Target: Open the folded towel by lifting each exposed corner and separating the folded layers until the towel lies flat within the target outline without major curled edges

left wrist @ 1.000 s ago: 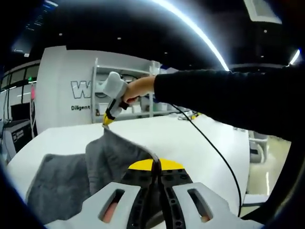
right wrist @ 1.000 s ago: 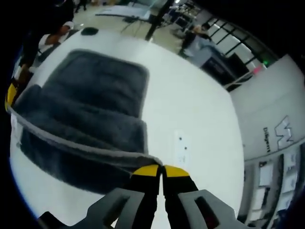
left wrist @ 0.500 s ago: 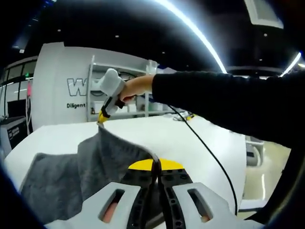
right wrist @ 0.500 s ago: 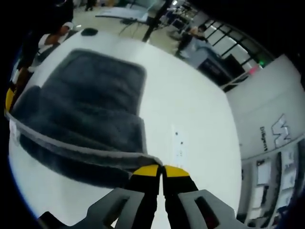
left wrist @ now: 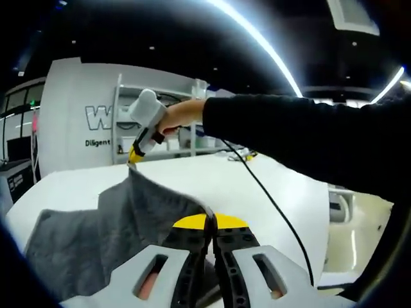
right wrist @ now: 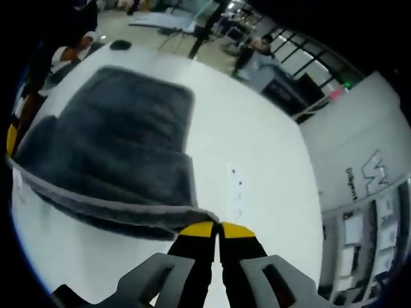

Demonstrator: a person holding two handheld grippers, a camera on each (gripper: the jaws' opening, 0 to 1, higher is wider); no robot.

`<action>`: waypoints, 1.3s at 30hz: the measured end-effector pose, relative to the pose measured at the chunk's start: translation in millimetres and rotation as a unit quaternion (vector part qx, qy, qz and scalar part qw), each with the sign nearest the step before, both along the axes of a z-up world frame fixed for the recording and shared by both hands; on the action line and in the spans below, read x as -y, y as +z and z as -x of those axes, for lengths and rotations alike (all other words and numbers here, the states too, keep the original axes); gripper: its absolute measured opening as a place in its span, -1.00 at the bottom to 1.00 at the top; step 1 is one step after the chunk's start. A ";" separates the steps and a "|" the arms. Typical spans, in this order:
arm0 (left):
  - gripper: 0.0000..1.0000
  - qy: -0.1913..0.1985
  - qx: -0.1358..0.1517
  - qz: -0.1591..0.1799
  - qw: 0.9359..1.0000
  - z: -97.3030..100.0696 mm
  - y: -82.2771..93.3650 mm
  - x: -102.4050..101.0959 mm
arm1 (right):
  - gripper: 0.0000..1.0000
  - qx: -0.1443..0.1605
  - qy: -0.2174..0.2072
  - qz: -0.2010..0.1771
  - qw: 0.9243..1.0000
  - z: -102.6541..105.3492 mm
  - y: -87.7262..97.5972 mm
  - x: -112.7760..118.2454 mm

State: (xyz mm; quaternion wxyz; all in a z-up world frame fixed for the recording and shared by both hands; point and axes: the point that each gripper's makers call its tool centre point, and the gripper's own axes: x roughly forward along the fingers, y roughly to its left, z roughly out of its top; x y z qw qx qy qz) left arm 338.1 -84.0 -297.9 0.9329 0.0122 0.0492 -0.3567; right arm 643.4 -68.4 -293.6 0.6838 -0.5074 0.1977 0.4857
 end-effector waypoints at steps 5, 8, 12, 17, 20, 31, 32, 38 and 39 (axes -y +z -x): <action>-0.98 -0.010 0.001 0.001 1.000 0.9 0.8 1.6 | -1.00 0.002 -0.002 0.001 1.000 1.7 -0.8 7.6; -0.98 -0.022 0.001 0.001 1.000 4.0 -0.1 4.5 | -1.00 0.003 -0.006 0.001 1.000 2.9 -0.7 16.8; -0.98 -0.038 0.002 -0.003 0.999 8.6 -1.8 10.2 | -1.00 0.000 -0.015 0.001 1.000 4.4 -5.5 32.3; -0.98 -0.049 0.005 -0.005 0.999 8.8 -0.6 8.2 | -1.00 -0.003 -0.024 0.002 1.000 6.6 -9.9 47.8; -0.98 -0.056 0.009 -0.012 0.998 11.0 -1.5 9.7 | -1.00 -0.002 -0.025 0.003 1.000 9.2 -8.1 52.4; -0.98 -0.066 0.016 -0.029 0.997 12.0 -1.5 4.9 | -1.00 0.004 -0.029 0.001 1.000 17.6 -3.7 63.1; -0.98 -0.067 0.016 -0.030 0.997 11.9 -1.6 5.6 | -1.00 0.004 -0.030 0.000 1.000 18.1 -3.5 65.1; -0.98 -0.087 0.015 -0.027 0.996 14.0 0.6 10.9 | -1.00 0.005 -0.037 -0.001 0.999 22.3 -2.6 78.6; -0.98 -0.089 0.019 -0.027 0.996 13.6 2.7 10.8 | -1.00 0.006 -0.039 -0.001 0.999 22.5 -2.4 82.3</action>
